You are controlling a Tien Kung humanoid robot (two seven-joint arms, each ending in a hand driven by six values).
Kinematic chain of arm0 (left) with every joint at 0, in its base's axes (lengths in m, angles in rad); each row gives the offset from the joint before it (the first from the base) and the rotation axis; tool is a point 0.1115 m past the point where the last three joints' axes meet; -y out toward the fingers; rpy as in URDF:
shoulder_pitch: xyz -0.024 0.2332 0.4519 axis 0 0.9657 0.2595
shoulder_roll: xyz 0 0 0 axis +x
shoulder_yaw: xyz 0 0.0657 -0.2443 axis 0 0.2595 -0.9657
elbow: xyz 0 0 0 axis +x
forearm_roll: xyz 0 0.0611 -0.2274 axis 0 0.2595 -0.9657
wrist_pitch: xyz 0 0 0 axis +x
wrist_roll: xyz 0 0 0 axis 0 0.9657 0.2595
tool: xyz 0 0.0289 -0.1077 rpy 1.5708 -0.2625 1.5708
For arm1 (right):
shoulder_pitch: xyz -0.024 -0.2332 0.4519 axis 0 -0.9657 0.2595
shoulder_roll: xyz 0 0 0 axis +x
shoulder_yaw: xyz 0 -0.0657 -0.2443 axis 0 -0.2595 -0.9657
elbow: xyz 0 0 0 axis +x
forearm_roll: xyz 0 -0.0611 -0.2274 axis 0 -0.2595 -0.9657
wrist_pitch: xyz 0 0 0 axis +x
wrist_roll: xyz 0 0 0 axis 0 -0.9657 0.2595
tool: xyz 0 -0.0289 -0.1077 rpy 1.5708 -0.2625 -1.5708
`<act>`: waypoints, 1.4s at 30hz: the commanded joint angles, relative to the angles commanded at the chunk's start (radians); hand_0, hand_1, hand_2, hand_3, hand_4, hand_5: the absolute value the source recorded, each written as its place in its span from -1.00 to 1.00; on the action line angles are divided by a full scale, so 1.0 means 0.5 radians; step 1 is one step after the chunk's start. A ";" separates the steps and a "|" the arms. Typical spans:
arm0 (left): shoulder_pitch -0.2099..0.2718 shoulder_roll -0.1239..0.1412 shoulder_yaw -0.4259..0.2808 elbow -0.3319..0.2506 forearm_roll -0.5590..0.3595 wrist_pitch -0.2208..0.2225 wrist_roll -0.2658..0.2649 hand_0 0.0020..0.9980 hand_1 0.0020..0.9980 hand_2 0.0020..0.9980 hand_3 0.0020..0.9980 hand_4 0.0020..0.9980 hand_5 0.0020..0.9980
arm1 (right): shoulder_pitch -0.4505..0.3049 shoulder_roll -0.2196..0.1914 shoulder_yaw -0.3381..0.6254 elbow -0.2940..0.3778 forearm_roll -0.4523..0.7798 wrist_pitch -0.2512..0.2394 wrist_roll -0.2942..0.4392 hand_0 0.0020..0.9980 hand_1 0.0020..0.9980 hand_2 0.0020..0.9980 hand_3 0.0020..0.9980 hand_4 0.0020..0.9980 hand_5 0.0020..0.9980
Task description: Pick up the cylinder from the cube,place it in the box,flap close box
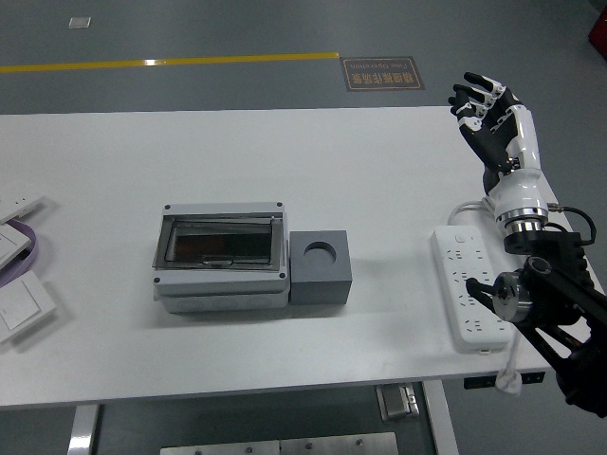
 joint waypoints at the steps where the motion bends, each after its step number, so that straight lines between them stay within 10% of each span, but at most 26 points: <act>1: 0.000 -0.001 0.006 0.000 -0.008 -0.002 0.002 0.16 0.14 0.11 0.20 0.35 -0.50 | 0.006 0.003 0.000 0.001 -0.026 -0.013 -0.019 0.45 0.33 0.40 0.46 0.69 -0.21; 29: -0.038 0.041 0.071 -0.006 -0.032 -0.077 0.037 0.18 0.15 0.12 0.24 0.36 -0.49 | -0.026 -0.056 0.076 0.112 0.115 0.149 -0.088 0.44 0.35 0.43 0.51 0.76 -0.34; 42: -0.031 0.047 -0.056 -0.001 0.097 -0.116 0.115 0.18 0.16 0.13 0.24 0.37 -0.48 | -0.010 -0.041 0.092 0.136 0.117 0.603 -0.070 0.46 0.39 0.47 0.53 0.74 -0.36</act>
